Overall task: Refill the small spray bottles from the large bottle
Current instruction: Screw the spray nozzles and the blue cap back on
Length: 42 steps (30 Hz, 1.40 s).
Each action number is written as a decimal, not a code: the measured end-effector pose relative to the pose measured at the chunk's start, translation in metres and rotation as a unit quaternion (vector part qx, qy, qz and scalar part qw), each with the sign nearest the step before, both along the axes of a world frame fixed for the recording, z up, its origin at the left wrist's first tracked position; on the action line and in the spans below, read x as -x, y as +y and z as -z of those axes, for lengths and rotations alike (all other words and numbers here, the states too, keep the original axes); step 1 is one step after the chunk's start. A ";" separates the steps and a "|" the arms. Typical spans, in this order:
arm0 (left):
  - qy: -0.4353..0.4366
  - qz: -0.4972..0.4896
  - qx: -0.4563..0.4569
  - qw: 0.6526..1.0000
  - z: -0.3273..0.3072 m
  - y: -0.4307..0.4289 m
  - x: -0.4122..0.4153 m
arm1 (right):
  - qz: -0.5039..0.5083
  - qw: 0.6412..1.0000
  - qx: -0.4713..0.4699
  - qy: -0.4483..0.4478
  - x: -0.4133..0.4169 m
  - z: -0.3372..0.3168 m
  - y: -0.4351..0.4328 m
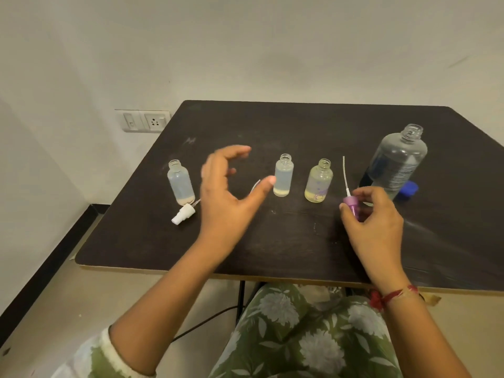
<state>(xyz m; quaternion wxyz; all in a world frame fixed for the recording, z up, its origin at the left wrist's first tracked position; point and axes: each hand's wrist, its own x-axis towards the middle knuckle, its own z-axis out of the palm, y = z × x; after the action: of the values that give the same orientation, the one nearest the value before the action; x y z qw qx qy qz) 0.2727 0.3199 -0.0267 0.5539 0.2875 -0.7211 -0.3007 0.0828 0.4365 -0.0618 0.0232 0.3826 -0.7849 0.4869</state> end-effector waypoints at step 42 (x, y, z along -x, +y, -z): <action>-0.238 0.109 -0.056 0.964 -0.004 0.022 0.094 | -0.046 0.962 0.226 -0.146 0.018 -0.061 0.017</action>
<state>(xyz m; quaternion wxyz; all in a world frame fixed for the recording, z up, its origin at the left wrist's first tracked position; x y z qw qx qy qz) 0.1788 0.3415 -0.0231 0.3133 0.3009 -0.8411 -0.3222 0.0650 0.4536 -0.0012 -0.0280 0.3279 -0.6305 0.7030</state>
